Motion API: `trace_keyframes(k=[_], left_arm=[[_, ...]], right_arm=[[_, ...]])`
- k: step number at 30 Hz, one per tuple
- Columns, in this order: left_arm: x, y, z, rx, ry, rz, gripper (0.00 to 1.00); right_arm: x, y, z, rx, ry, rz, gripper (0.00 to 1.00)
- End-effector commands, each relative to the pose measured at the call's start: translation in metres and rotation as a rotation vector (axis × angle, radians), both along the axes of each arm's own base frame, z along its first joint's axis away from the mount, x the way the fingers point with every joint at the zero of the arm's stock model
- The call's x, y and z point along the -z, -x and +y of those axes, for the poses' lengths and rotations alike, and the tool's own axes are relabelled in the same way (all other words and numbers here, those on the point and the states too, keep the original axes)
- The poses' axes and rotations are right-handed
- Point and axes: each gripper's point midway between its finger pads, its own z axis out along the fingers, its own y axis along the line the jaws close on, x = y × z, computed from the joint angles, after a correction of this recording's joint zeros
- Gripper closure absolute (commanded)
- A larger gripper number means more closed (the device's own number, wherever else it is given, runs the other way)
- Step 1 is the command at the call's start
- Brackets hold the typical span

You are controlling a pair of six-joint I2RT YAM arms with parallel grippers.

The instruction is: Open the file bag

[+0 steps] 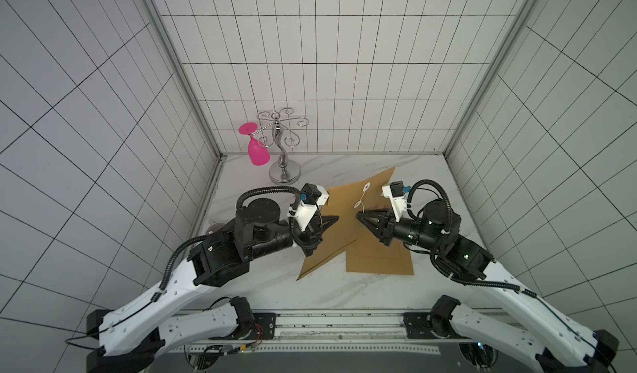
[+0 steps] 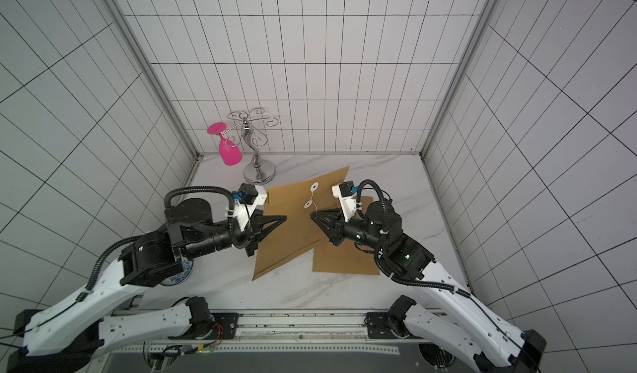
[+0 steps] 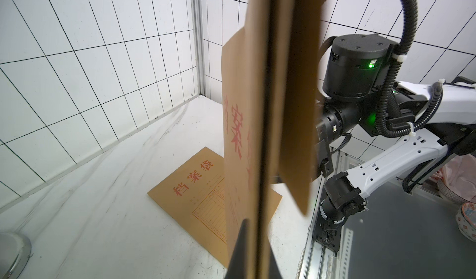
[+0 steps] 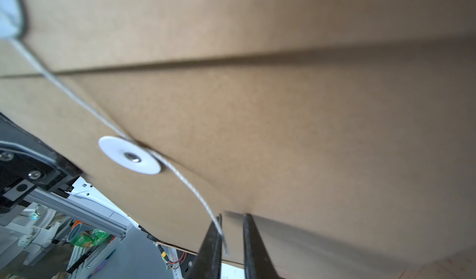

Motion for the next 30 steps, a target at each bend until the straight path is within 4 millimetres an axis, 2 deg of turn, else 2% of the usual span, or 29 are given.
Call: trace_keyframes(k=[1,2,8,14,21,26,30], left_arm=[[-0.012,-0.002,0.001,-0.016,0.044,-0.027,1.00],[-0.009,-0.004,0.001,-0.032,0.038,-0.027,1.00],[0.016,-0.023,0.007,-0.136,-0.012,-0.042,1.00],[0.033,-0.030,0.005,-0.167,0.006,-0.034,1.00],[0.042,-0.030,-0.001,-0.157,0.038,-0.016,1.00],[0.045,-0.037,0.002,-0.201,0.064,-0.003,1.00],[0.041,-0.038,0.002,-0.214,0.105,0.007,1.00]], right_arm=[[-0.027,0.001,-0.002,0.019,-0.041,-0.061,0.96],[-0.026,0.001,-0.004,0.028,-0.033,-0.058,1.00],[-0.020,-0.004,-0.027,0.145,0.041,-0.033,1.00],[-0.029,0.001,-0.039,0.167,0.103,-0.032,1.00],[-0.043,0.008,-0.016,0.086,0.157,-0.059,1.00],[-0.056,0.029,0.013,-0.009,0.174,-0.119,1.00],[-0.049,0.043,0.032,-0.061,0.196,-0.142,1.00]])
